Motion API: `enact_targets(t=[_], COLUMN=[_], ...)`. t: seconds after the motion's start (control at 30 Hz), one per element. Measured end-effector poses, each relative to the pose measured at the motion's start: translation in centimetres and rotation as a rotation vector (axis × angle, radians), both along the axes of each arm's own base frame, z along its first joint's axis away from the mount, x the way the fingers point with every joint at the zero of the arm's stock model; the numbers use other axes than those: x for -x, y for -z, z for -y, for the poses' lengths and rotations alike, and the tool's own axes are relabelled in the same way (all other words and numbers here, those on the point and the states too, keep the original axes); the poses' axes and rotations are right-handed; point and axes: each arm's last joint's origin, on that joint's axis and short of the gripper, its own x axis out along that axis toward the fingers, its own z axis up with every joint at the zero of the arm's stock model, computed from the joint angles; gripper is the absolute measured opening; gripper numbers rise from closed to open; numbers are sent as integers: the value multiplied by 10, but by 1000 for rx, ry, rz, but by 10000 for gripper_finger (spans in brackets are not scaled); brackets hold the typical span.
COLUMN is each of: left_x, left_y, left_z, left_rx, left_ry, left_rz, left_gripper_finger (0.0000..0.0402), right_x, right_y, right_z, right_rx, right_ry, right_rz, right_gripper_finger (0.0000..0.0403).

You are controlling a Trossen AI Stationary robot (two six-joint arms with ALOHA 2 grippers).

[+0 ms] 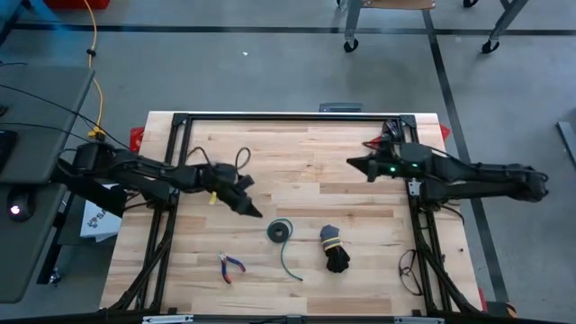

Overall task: Coil cords
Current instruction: Uncoil the green wire from the cable spool

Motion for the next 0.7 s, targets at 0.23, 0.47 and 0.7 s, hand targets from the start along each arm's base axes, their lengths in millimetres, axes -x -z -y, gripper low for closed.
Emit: enact_targets(t=[0.23,0.47,0.7], left_x=[-10,-22,-37], left_y=[23,36,45], left_z=[8,11,17], left_rx=[112,131,112], left_ry=[-74,-125,-100], left_rz=[-131,-170,-191], left_gripper_finger=[156,227,230], right_x=[-14,-9,-10], right_y=[4,12,11], right_z=[1,2,3], right_rx=[-35,-24,7], right_ry=[-135,-142,-134], right_rz=[-69,-168,-162], right_gripper_finger=[1,16,50])
